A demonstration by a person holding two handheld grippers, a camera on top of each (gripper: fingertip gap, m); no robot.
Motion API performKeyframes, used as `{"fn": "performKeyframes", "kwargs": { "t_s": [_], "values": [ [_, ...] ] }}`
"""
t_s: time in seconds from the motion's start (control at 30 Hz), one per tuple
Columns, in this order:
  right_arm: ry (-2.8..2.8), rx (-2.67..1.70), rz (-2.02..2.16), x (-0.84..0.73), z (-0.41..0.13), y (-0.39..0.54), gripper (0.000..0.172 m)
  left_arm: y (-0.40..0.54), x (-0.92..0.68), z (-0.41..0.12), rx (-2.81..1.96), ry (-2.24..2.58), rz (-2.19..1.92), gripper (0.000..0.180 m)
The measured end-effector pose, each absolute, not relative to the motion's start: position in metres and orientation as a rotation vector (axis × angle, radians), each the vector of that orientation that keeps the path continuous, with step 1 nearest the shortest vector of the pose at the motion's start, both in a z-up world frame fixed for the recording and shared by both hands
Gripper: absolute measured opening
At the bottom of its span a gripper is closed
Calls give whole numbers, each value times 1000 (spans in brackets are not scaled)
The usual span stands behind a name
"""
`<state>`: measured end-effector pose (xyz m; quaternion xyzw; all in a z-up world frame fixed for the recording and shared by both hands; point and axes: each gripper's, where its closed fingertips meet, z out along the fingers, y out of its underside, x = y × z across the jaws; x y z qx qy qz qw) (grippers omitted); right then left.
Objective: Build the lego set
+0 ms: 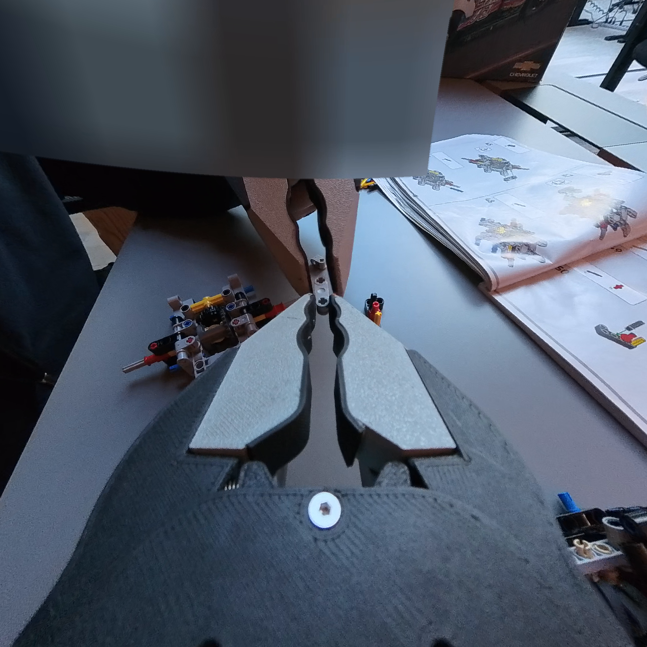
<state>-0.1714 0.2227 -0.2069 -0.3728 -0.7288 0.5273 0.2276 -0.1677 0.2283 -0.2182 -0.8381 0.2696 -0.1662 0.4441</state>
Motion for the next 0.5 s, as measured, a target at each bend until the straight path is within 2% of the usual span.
{"fn": "performKeyframes", "kwargs": {
  "t_s": [0.5],
  "values": [
    [-2048, -984, 1425, -171, -211, 217, 4, 225, -163, -219, -2076, 736, -374, 5]
  ]
}}
